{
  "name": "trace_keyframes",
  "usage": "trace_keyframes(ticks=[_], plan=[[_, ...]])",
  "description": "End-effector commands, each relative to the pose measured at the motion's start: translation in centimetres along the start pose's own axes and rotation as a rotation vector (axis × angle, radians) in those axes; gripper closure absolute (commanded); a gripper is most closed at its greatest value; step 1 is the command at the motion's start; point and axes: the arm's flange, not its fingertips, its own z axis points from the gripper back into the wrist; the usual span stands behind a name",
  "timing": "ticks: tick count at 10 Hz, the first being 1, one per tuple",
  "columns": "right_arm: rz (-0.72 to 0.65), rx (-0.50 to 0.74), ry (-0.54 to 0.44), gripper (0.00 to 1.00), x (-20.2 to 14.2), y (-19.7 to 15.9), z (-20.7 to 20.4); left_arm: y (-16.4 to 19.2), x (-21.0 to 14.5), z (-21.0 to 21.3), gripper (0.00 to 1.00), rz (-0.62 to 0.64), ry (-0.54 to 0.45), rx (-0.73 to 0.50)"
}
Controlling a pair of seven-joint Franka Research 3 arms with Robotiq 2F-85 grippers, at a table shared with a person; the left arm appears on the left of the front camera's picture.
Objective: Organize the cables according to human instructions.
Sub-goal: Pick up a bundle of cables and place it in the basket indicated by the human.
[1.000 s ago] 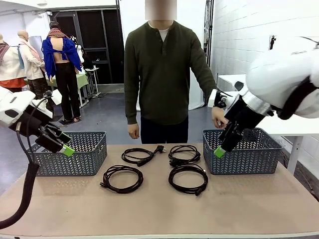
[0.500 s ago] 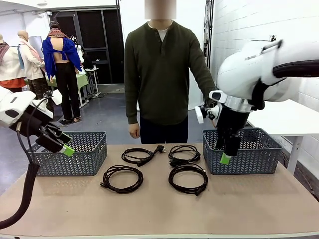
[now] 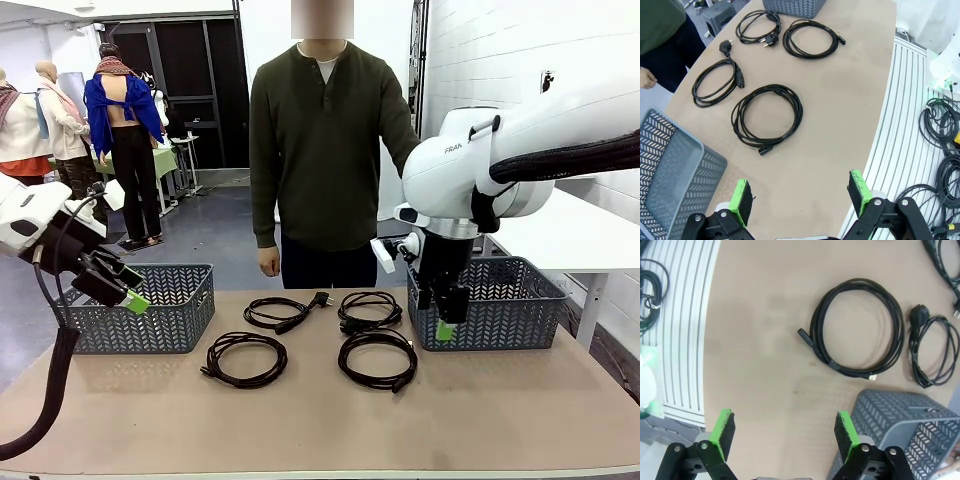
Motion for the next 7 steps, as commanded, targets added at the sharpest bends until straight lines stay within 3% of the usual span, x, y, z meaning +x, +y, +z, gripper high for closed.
trace_keyframes(ticks=[1,7], plan=[[-0.002,0.013,-0.004,0.00,-0.35,0.22,0.40,0.34,-0.10,0.01,0.00,-0.008,-0.011,-0.014],[-0.002,0.013,-0.004,0.00,-0.35,0.22,0.40,0.34,-0.10,0.01,0.00,-0.008,-0.011,-0.014]])
